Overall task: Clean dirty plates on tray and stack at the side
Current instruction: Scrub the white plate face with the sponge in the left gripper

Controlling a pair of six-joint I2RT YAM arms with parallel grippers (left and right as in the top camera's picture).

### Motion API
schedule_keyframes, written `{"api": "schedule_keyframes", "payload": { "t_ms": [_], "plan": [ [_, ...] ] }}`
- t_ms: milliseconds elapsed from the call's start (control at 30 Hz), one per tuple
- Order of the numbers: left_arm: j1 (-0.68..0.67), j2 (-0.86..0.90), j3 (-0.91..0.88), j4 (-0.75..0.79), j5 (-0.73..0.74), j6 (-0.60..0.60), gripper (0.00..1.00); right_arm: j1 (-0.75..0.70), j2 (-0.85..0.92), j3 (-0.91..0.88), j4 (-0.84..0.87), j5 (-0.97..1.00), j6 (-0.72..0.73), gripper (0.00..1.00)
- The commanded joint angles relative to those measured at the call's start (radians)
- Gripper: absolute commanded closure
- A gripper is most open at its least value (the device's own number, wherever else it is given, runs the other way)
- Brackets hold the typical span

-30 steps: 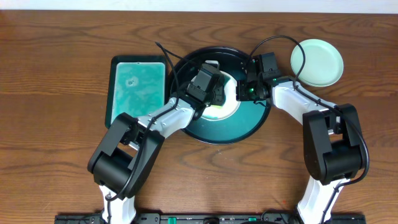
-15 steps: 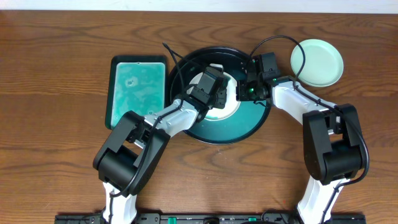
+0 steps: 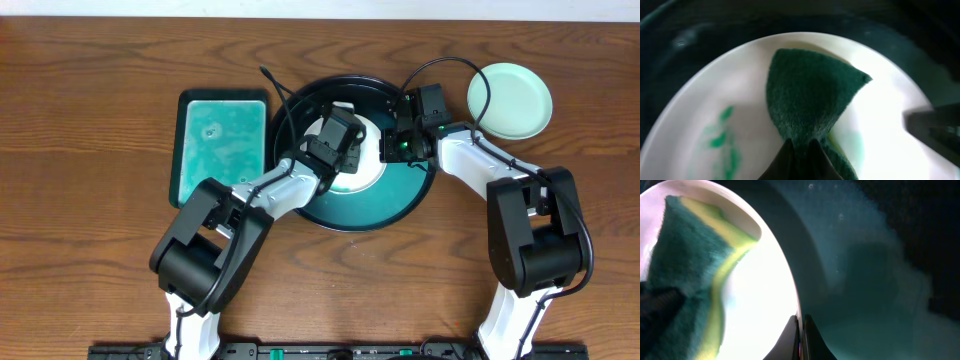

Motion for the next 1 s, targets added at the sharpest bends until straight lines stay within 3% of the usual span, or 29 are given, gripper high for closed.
{"api": "schedule_keyframes", "payload": {
  "t_ms": [0,300,433,500,567,667,833,967],
  "plan": [
    [0.063,0.024,-0.008,-0.090,-0.144,-0.042,0.93,0.020,0.016,-0.008,-0.025,0.019,-0.022,0.99],
    [0.079,-0.021,-0.008,-0.211,-0.393,-0.045,0.93,0.020,0.016,-0.008,-0.021,0.034,-0.022,0.99],
    [0.079,-0.082,-0.008,-0.200,-0.285,-0.064,0.93,0.020,0.016,-0.008,-0.021,0.034,-0.022,0.99],
    [0.079,-0.107,-0.008,-0.181,-0.122,-0.064,0.93,0.020,0.016,-0.008,-0.021,0.034,-0.022,0.99],
    [0.079,-0.116,-0.008,-0.146,0.138,-0.105,0.93,0.020,0.016,-0.008,-0.021,0.034,-0.022,0.99],
    [0.071,-0.100,-0.008,-0.140,0.288,-0.226,0.93,0.020,0.016,-0.008,-0.021,0.034,-0.022,0.99],
    [0.046,-0.060,-0.008,-0.155,0.255,-0.236,0.93,0.020,0.016,-0.008,-0.021,0.034,-0.022,0.99],
    [0.044,-0.028,-0.008,-0.198,0.088,-0.183,0.93,0.020,0.016,-0.008,-0.022,0.033,-0.022,0.99]
  ]
}}
